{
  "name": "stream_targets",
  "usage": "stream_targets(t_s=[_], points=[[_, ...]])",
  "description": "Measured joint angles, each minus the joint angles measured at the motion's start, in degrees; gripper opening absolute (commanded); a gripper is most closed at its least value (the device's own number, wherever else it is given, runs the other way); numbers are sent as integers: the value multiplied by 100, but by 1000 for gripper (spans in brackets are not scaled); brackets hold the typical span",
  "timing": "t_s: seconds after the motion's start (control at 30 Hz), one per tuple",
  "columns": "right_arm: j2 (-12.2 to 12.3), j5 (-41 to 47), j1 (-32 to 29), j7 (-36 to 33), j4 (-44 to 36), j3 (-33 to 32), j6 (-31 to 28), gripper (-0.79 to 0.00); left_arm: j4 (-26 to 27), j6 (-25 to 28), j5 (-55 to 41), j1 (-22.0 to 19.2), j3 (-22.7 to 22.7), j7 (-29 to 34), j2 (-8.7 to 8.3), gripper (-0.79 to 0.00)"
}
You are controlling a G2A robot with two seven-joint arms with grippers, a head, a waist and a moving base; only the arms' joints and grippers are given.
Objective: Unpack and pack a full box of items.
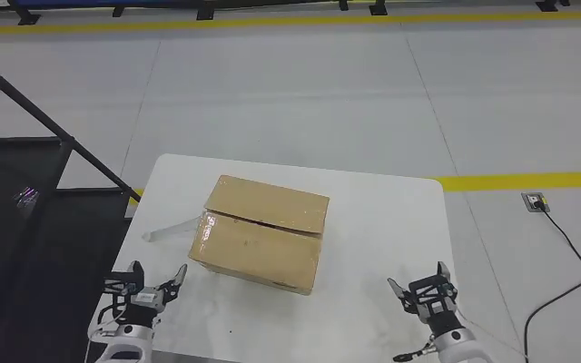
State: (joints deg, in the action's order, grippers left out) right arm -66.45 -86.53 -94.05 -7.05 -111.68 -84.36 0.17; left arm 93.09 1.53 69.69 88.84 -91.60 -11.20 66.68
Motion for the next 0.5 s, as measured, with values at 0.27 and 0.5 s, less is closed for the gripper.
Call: stream_targets(t_s=[0.27,0.5], points=[[-4,-469,336,-849,-425,298,-463,0,-778,518,-355,-808,68,-110,19,0],[-7,-355,324,-702,-463,301,-500,0,-763,516,-359,-797,72,-103,19,0]])
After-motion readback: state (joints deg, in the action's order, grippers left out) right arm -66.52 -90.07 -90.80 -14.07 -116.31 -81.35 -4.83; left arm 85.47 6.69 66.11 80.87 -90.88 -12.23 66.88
